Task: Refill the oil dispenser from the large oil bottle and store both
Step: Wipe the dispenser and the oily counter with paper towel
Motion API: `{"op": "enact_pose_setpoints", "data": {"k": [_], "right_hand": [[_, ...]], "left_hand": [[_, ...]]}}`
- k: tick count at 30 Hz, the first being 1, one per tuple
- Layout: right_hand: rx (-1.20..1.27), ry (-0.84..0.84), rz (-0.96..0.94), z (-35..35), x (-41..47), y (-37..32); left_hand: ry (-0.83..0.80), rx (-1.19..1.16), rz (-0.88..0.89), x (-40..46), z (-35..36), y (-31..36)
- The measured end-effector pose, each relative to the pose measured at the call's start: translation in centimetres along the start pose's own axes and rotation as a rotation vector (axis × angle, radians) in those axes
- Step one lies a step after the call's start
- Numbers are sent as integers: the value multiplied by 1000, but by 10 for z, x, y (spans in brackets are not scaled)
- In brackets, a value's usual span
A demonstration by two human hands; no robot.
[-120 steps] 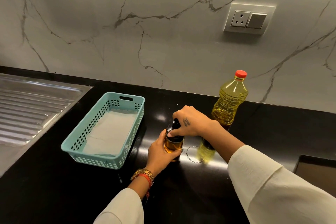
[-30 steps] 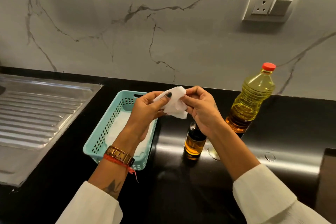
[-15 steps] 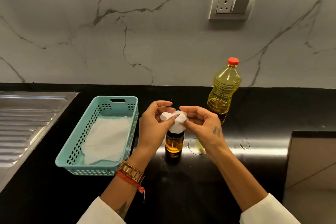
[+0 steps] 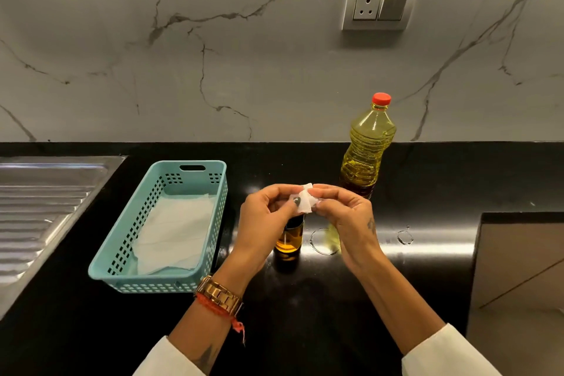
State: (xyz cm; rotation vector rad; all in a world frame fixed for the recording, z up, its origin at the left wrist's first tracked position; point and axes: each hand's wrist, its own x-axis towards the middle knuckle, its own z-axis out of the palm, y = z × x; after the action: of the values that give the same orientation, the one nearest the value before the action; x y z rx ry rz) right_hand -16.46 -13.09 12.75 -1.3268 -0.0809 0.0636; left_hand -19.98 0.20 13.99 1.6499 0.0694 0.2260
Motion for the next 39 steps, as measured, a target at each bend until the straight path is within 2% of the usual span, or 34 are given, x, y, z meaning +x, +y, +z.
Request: {"op": "enact_pose_setpoints", "data": {"k": [3, 6, 11, 13, 16, 19, 21, 24, 26, 28, 29, 32, 34, 36, 39], "right_hand": [[34, -110, 67, -2, -5, 0], [-38, -168, 34, -1, -11, 6], [-72, -121, 45, -12, -7, 8], [-69, -75, 27, -18, 0, 7], [-202, -20, -107, -18, 16, 3], [-519, -25, -344, -4, 35, 4], [-724, -93, -501, 8, 39, 11], [-854, -251, -663, 12, 37, 24], [-835, -270, -735, 3, 37, 28], [-778, -217, -762, -6, 40, 31], [-721, -193, -729, -9, 42, 32], [-546, -161, -471, -7, 47, 30], [-582, -149, -386, -2, 50, 29], [-688, -151, -456, 5, 49, 28], [-754, -157, -666, 4, 40, 32]], "left_hand": [[70, 111, 78, 0, 4, -6], [131, 241, 180, 0, 8, -12], [85, 346, 265, -4, 5, -20], [141, 401, 287, -2, -3, -23], [250, 499, 259, 8, -13, -32], [177, 574, 191, 20, -12, -47], [139, 578, 178, 25, -6, -56], [177, 556, 186, 26, 0, -60], [179, 521, 178, 27, 1, -62], [169, 494, 170, 28, 0, -65], [168, 487, 165, 28, 0, -66], [175, 454, 141, 28, 1, -68], [181, 440, 127, 28, 1, -69], [179, 438, 122, 27, 1, -69], [173, 434, 136, 27, 1, -71]]}}
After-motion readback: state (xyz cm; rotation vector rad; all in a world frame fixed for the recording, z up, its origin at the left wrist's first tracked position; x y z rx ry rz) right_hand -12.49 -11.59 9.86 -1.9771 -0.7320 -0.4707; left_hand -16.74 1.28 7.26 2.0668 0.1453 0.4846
